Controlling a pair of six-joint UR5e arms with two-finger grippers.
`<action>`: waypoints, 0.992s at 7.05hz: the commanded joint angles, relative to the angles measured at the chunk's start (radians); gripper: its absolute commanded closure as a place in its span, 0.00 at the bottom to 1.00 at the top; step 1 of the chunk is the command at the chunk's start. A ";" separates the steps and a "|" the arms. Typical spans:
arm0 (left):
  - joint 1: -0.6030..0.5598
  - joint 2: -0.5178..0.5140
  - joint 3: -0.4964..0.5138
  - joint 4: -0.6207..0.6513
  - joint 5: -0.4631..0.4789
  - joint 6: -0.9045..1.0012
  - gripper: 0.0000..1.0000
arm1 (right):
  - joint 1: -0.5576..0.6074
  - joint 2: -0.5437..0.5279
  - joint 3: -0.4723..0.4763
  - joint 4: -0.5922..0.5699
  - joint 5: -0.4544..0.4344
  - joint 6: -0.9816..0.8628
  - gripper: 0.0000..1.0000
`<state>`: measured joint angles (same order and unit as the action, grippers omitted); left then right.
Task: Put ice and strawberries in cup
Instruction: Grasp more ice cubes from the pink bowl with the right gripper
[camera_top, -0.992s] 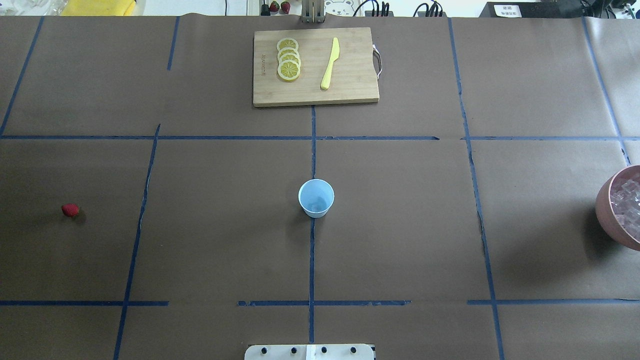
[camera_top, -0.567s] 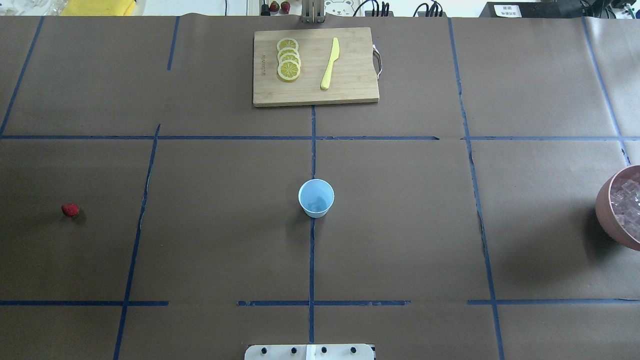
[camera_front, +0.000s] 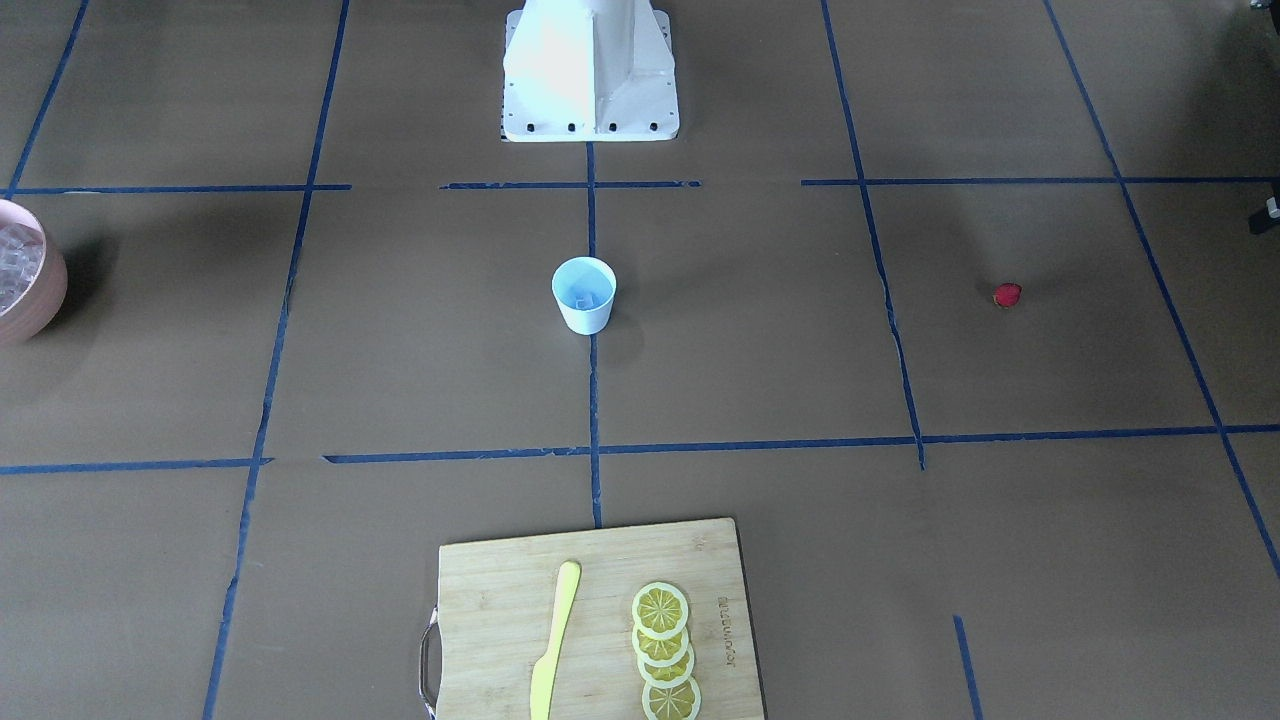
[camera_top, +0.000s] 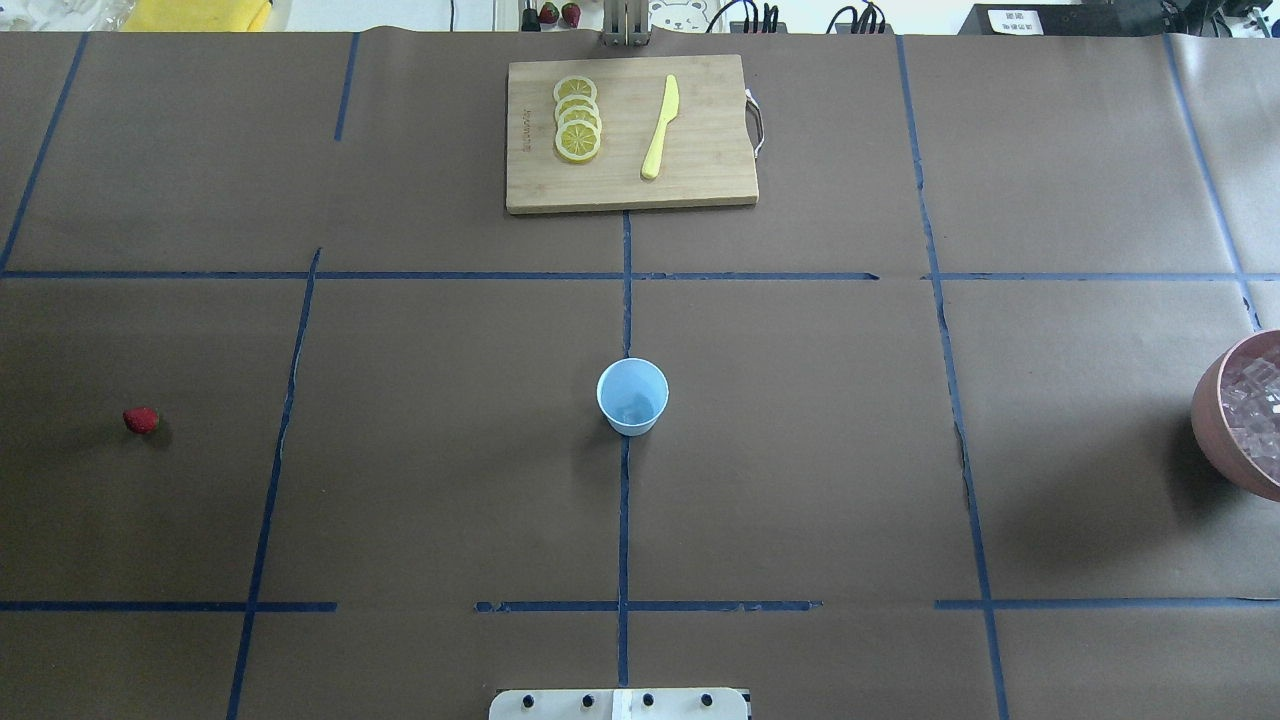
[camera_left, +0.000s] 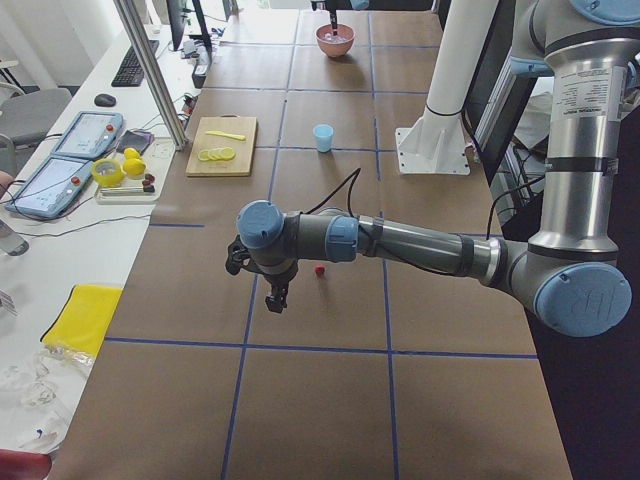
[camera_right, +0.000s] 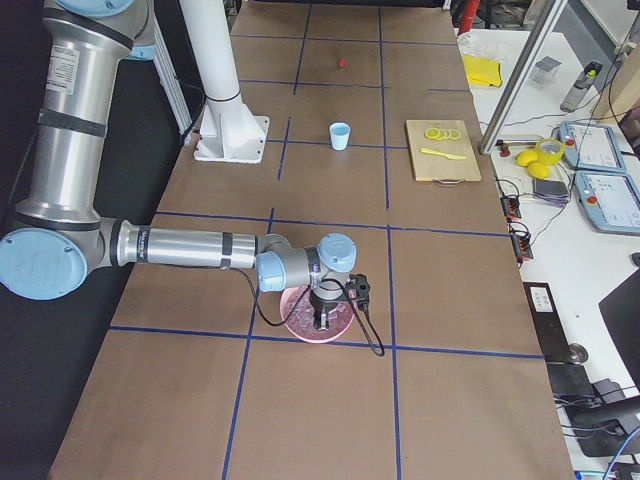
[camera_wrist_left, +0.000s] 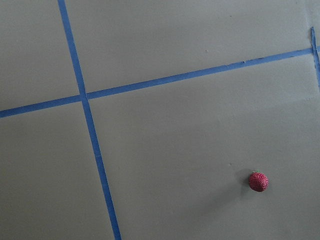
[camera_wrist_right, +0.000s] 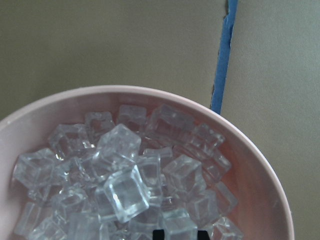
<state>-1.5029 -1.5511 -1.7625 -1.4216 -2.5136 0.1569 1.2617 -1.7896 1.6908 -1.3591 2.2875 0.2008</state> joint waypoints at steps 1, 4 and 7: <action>0.000 0.002 0.000 0.000 -0.008 0.001 0.00 | 0.007 -0.013 0.032 0.000 0.019 -0.014 1.00; 0.000 0.023 -0.034 0.003 -0.008 0.000 0.00 | 0.097 -0.042 0.099 0.000 0.021 -0.032 1.00; 0.000 0.029 -0.037 0.004 -0.008 0.000 0.00 | 0.087 -0.041 0.287 -0.046 0.044 0.163 1.00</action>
<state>-1.5029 -1.5239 -1.7972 -1.4177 -2.5219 0.1565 1.3604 -1.8397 1.9008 -1.3871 2.3155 0.2321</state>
